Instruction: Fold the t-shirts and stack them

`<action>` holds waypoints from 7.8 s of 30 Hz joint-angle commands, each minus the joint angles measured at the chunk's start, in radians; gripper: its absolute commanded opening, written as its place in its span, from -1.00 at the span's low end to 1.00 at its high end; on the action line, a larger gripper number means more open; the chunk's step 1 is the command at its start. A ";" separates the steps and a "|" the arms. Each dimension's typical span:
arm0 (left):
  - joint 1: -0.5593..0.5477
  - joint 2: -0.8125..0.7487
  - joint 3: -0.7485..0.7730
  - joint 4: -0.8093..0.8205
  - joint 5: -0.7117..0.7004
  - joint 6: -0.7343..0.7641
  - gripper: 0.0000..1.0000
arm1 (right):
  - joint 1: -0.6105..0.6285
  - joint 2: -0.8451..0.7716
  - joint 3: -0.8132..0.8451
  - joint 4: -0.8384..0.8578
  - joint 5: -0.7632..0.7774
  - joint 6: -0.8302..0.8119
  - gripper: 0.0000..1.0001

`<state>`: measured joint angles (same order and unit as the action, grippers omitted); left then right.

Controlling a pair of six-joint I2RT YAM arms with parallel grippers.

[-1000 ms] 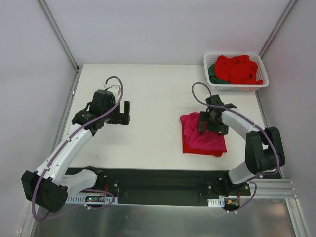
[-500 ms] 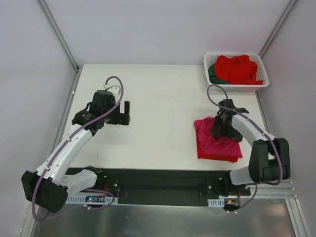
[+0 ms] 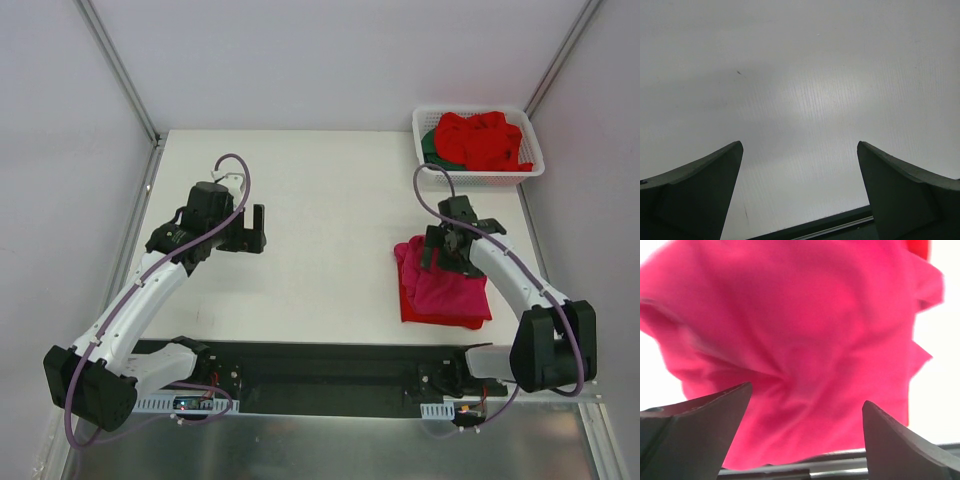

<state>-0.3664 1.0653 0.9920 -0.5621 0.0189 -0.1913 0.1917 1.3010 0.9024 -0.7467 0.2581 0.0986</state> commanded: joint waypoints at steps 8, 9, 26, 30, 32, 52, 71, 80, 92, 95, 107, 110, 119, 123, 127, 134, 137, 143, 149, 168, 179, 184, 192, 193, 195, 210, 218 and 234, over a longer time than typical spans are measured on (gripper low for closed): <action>-0.003 -0.008 -0.007 0.014 0.012 0.006 0.99 | 0.101 0.052 0.047 0.293 -0.051 0.001 0.86; -0.005 -0.005 -0.007 0.014 0.012 0.006 0.99 | 0.116 0.066 0.053 0.305 -0.048 -0.002 0.84; -0.005 -0.002 -0.020 0.014 0.001 0.007 0.99 | 0.265 0.216 0.204 0.308 -0.042 0.039 0.34; -0.003 0.001 -0.021 0.014 0.003 0.007 0.98 | 0.282 0.247 0.204 0.285 -0.059 0.061 0.21; -0.003 -0.001 -0.021 0.014 0.004 0.007 0.99 | 0.299 0.257 0.191 0.297 -0.062 0.072 0.20; -0.038 0.050 0.109 0.010 0.141 -0.017 0.98 | 0.384 -0.176 0.170 0.072 0.171 0.095 0.93; -0.416 0.768 0.576 -0.054 0.202 -0.036 0.99 | 0.385 -0.664 0.121 -0.220 0.228 0.087 0.93; -0.606 0.986 0.833 -0.398 0.041 0.326 0.99 | 0.385 -0.661 0.159 -0.162 0.202 -0.013 0.93; -0.671 1.114 0.941 -0.493 -0.057 0.791 0.99 | 0.385 -0.623 0.116 -0.118 0.150 -0.030 0.92; -0.680 1.173 0.938 -0.493 -0.057 0.802 0.99 | 0.385 -0.614 0.116 -0.112 0.138 -0.033 0.93; -0.750 1.335 1.117 -0.490 -0.071 0.874 0.99 | 0.385 -0.605 0.098 -0.105 0.121 -0.034 0.93; -0.752 1.369 1.186 -0.490 -0.053 0.886 0.99 | 0.385 -0.608 0.092 -0.105 0.115 -0.033 0.93; -0.798 1.415 1.336 -0.447 -0.020 0.905 0.99 | 0.387 -0.594 0.086 -0.108 0.109 -0.048 0.92; -0.828 1.453 1.405 -0.429 0.006 0.918 0.99 | 0.387 -0.585 0.081 -0.103 0.102 -0.056 0.93; -0.858 1.458 1.413 -0.377 0.052 0.908 0.99 | 0.385 -0.586 0.076 -0.103 0.102 -0.060 0.92; -0.868 1.423 1.375 -0.253 0.199 0.808 0.99 | 0.385 -0.592 0.069 -0.105 0.099 -0.063 0.93; -0.867 1.417 1.366 -0.199 0.216 0.791 0.99 | 0.385 -0.598 0.069 -0.105 0.096 -0.060 0.93; -0.867 1.450 1.407 -0.159 0.318 0.759 0.99 | 0.387 -0.626 0.078 -0.105 0.107 -0.051 0.92; -0.868 1.455 1.409 -0.107 0.352 0.750 0.98 | 0.385 -0.690 0.089 -0.089 0.162 -0.033 0.92; -0.870 1.464 1.318 -0.016 0.425 0.722 0.99 | 0.385 -0.818 0.219 0.024 0.389 -0.138 0.93; -0.853 1.385 1.205 -0.009 0.360 0.704 0.99 | 0.385 -0.747 0.222 -0.026 0.354 -0.128 0.92; -0.850 1.384 1.206 0.005 0.331 0.696 0.99 | 0.385 -0.727 0.230 -0.040 0.290 -0.146 0.93; -0.819 1.394 1.225 0.013 0.314 0.676 0.99 | 0.387 -0.642 0.297 -0.173 0.038 -0.108 0.92; -0.819 1.389 1.225 0.014 0.309 0.676 0.99 | 0.385 -0.638 0.308 -0.227 0.026 -0.102 0.93; -0.816 1.386 1.218 0.016 0.305 0.679 0.99 | 0.385 -0.654 0.320 -0.264 -0.017 -0.059 0.93; -0.804 1.397 1.223 0.019 0.297 0.694 0.99 | 0.387 -0.766 0.588 -0.605 -0.137 0.061 0.93; -0.804 1.398 1.209 0.021 0.288 0.691 0.99 | 0.359 -0.758 0.871 -0.703 -0.077 -0.042 0.93; -0.799 1.352 1.145 0.022 0.223 0.699 0.99 | 0.339 -0.651 0.775 -0.142 0.165 -0.329 0.92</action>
<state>-1.1831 2.4855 2.1715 -0.5014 0.3103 0.4889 0.5289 0.6746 1.7905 -1.1538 0.3038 -0.1425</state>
